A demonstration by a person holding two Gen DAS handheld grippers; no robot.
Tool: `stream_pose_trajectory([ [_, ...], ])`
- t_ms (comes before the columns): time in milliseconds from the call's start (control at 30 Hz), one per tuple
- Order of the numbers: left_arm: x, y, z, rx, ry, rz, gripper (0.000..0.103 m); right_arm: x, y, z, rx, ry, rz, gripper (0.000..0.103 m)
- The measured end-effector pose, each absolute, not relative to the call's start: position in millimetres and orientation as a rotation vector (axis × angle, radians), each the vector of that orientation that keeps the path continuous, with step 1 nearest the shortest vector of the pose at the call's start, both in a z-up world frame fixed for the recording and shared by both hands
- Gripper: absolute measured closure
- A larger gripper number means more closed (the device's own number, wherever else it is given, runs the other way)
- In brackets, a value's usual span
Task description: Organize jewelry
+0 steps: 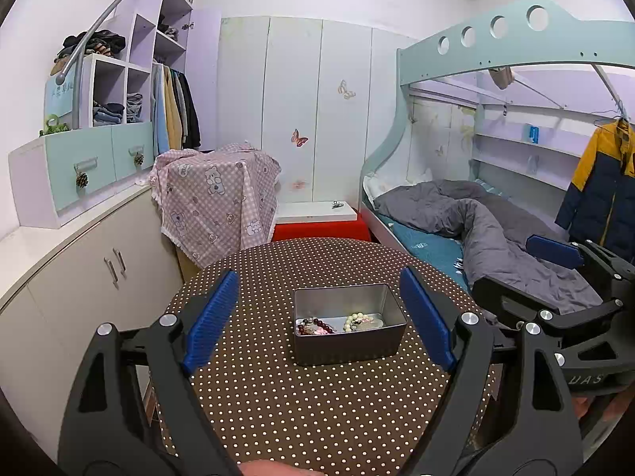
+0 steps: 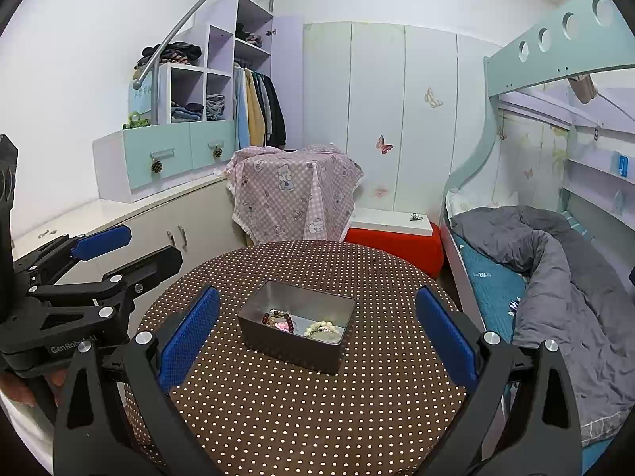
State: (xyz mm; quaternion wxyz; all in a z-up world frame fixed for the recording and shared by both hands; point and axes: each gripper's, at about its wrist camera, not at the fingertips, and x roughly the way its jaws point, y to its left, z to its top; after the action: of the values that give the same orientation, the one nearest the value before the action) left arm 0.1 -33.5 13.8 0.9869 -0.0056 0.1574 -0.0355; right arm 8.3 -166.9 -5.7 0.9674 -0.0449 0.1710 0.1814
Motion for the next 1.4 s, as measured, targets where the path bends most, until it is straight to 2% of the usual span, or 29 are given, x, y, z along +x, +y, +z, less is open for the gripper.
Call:
stream_pose_trajectory([
  [1400, -8.7, -30.2, 15.1, 0.005, 0.322, -0.057, 0.02, 0.8, -168.4, -9.4, -0.068, 0.357, 0.363, 0.008],
])
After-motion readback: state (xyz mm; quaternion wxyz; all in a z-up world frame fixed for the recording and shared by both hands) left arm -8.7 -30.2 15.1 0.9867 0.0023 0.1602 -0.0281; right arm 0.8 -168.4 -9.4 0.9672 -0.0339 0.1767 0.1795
